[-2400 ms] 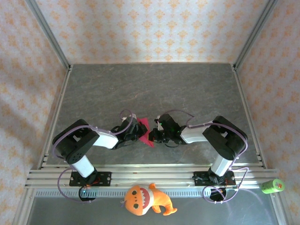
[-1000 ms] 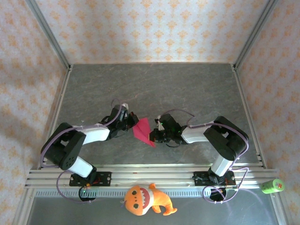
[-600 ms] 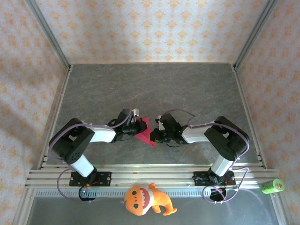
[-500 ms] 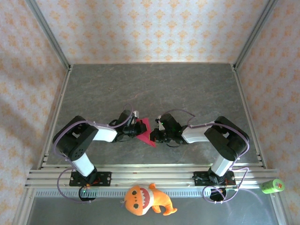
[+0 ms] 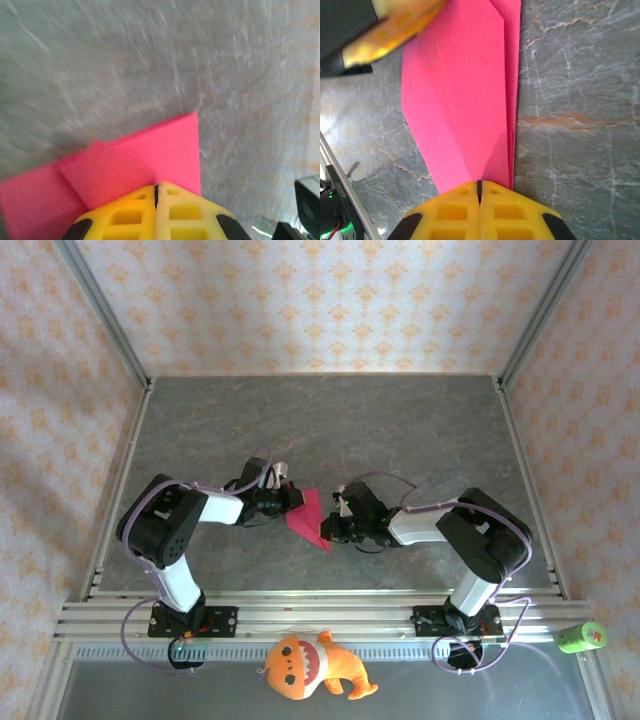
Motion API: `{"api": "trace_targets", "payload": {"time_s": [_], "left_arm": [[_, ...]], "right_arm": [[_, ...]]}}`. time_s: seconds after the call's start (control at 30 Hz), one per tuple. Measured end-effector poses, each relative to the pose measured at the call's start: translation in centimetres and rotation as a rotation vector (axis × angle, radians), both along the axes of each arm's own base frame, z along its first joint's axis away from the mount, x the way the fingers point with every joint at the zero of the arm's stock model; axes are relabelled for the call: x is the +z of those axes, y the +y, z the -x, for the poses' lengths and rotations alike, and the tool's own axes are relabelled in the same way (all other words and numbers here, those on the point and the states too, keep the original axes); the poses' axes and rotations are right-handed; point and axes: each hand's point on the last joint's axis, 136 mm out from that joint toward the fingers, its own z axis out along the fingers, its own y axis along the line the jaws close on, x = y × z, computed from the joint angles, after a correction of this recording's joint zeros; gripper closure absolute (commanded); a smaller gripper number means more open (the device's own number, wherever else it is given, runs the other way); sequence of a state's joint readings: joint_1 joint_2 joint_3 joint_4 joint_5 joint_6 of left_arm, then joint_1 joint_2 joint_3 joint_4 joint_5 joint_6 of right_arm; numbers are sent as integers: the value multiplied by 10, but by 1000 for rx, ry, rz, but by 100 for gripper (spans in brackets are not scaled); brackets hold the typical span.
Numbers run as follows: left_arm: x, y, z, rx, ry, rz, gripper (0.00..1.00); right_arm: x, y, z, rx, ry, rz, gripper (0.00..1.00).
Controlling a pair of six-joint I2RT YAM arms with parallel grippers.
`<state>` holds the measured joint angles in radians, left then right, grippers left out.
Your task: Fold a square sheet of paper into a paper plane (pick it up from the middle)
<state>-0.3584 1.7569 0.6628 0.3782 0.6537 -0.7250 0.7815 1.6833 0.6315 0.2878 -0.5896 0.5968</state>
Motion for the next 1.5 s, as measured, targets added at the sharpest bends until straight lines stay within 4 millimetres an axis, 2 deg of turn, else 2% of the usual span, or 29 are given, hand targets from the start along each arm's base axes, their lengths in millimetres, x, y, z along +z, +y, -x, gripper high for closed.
{"api": "trace_targets", "payload": {"time_s": [0.1, 0.37, 0.6, 0.8, 0.9, 1.03, 1.13, 1.23, 1.37, 1.43, 1.5], "left_arm": [[-1, 12, -10, 26, -3, -10, 100], [-1, 13, -17, 3, 22, -6, 99], [-1, 26, -26, 38, 25, 4, 99], [-1, 28, -29, 46, 41, -9, 99], [0, 33, -39, 57, 46, -32, 100], [1, 52, -55, 123, 21, -74, 100], [5, 59, -55, 149, 5, -88, 99], [21, 61, -48, 160, -30, -83, 98], [50, 49, -37, 142, -109, -58, 98], [56, 32, -29, 100, -136, -40, 98], [55, 14, -19, 50, -145, -32, 98]], "right_arm": [[0, 0, 0, 0, -3, -3, 100], [0, -1, -1, -4, -3, -3, 100], [0, -1, -2, -6, -4, -2, 100], [0, -1, -2, 0, -9, -1, 100], [0, -1, -2, 5, -13, 2, 100], [-1, -2, -1, 7, -9, 6, 100], [-1, -2, -1, 8, -8, 8, 100], [0, -2, -2, 11, -7, 12, 100], [0, -1, -2, 16, -6, 20, 100], [1, -1, -2, 18, -5, 22, 100], [1, -1, -2, 18, -2, 25, 100]]}}
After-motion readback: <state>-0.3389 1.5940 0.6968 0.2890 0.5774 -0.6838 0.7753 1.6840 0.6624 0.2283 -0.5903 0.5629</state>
